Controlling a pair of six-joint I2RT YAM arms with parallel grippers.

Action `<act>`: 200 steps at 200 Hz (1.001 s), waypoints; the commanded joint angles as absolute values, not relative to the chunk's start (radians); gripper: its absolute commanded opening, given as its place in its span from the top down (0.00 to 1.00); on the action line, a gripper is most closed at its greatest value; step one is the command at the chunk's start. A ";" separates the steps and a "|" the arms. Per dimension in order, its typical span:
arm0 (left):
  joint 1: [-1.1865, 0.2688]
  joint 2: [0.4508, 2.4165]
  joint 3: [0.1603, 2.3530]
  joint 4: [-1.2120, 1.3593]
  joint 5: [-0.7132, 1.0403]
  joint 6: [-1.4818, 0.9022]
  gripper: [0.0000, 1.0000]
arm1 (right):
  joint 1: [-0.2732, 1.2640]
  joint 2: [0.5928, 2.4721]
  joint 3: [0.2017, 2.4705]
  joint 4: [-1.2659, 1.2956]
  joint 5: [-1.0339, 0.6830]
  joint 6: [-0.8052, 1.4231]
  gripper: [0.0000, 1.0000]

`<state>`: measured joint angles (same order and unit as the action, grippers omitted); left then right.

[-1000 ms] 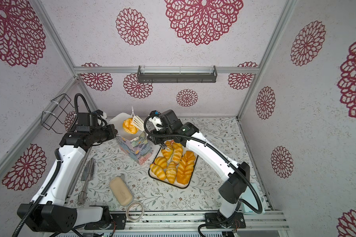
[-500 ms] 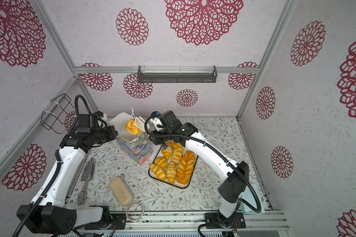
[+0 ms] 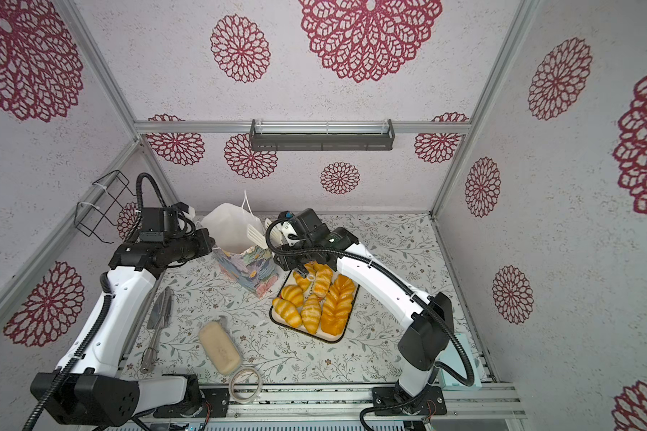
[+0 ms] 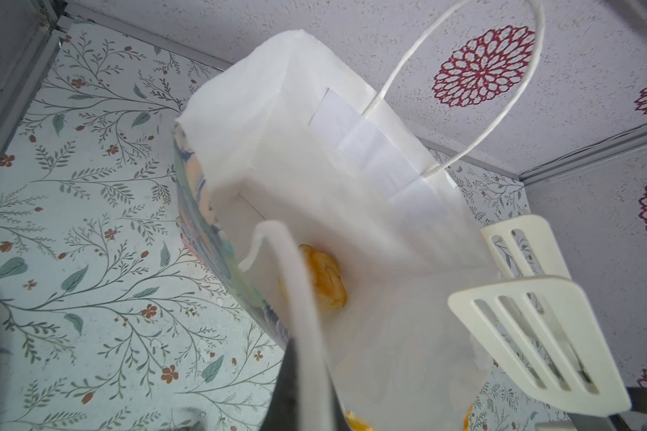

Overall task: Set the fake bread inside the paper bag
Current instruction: 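Release the bun into the bag and withdraw the tongs toward the tray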

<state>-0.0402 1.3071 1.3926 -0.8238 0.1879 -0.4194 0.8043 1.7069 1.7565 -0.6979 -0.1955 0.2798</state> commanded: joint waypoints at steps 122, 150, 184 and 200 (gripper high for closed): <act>-0.037 1.309 1.405 -0.819 0.186 -0.406 1.00 | 0.727 1.451 1.700 -0.752 -0.053 0.261 0.52; -0.037 1.305 1.404 -0.818 0.184 -0.406 1.00 | 0.676 1.413 1.654 -0.775 -0.040 0.275 0.48; -0.036 1.302 1.402 -0.818 0.186 -0.408 1.00 | 0.610 1.377 1.581 -0.793 -0.035 0.308 0.47; -0.037 1.299 1.401 -0.818 0.187 -0.408 1.00 | 0.587 1.366 1.548 -0.802 -0.034 0.322 0.46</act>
